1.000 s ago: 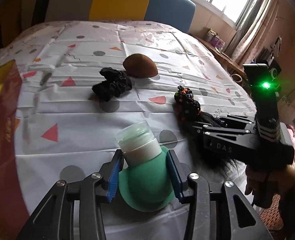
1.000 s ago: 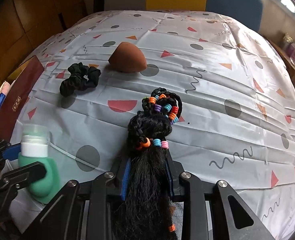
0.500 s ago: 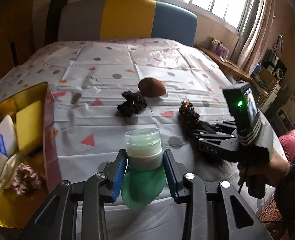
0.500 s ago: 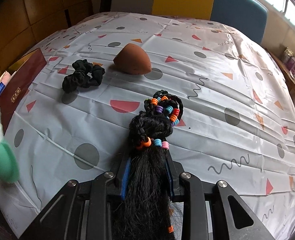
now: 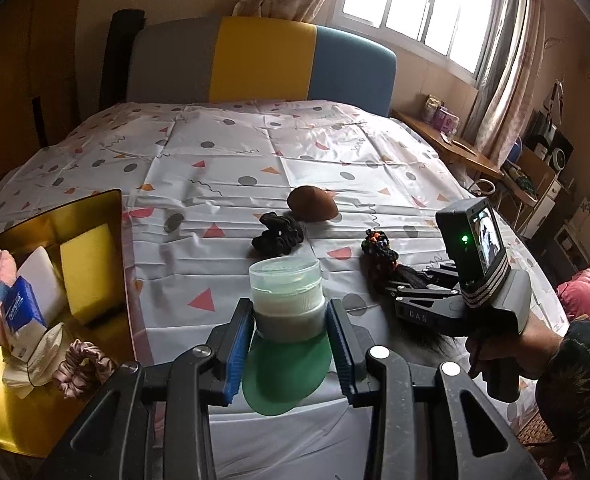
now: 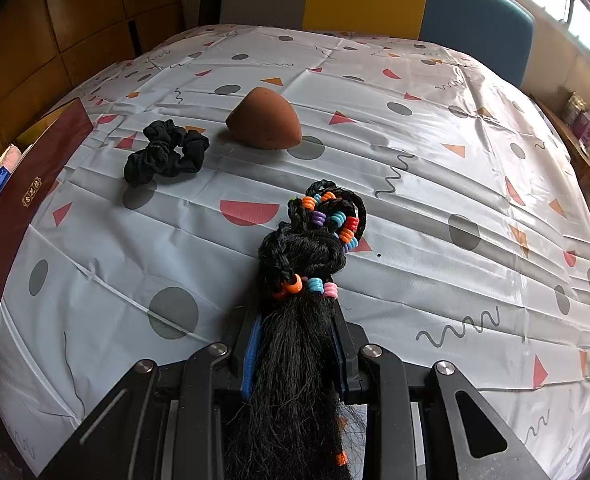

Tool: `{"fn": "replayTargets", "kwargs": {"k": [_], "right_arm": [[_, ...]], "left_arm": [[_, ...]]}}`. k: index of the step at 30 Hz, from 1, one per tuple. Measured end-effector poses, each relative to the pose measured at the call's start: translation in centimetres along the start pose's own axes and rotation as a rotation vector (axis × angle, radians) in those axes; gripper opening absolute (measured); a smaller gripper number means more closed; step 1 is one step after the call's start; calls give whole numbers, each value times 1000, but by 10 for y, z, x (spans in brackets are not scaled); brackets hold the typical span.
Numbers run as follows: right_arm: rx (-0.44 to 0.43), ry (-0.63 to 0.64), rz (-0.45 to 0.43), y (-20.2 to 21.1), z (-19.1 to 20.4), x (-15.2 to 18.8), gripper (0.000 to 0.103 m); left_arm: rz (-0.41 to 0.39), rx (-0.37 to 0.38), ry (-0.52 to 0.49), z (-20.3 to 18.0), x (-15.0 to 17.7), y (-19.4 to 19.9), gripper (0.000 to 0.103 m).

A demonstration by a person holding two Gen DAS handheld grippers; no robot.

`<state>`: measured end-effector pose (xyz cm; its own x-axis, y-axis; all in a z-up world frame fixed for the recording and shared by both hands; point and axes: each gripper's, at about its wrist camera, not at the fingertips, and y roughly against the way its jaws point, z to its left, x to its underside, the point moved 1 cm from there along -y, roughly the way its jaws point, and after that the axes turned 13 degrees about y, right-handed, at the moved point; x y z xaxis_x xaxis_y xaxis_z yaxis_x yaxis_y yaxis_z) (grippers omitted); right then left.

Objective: Organize soft objects
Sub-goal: 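Carry the green bottle into the gold tray and open the left tool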

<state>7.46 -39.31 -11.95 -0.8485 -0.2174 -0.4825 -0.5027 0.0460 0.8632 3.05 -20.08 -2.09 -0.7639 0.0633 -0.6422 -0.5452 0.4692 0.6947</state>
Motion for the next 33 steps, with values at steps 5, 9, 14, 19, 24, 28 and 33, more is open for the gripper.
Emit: {"fn": "replayTargets", "kwargs": {"k": [5, 9, 14, 19, 24, 28, 33], "right_arm": [[-1, 1, 0, 0, 0, 0, 29], [3, -2, -2, 0, 0, 0, 29], [3, -11, -3, -1, 0, 0, 29], [8, -4, -4, -1, 0, 0, 29], [6, 6, -5, -1, 0, 0, 29], [7, 7, -6, -1, 0, 1, 29], [11, 7, -6, 0, 0, 1, 29]], "left_arm": [[-14, -10, -5, 5, -6, 10, 37], [-41, -27, 12, 16, -12, 21, 37], [-60, -51, 42, 32, -15, 31, 37], [-62, -65, 56, 41, -15, 33, 37], [-64, -64, 61, 48, -13, 38, 37], [-61, -64, 88, 60, -13, 43, 37], [-73, -81, 121, 81, -12, 55, 37]]}}
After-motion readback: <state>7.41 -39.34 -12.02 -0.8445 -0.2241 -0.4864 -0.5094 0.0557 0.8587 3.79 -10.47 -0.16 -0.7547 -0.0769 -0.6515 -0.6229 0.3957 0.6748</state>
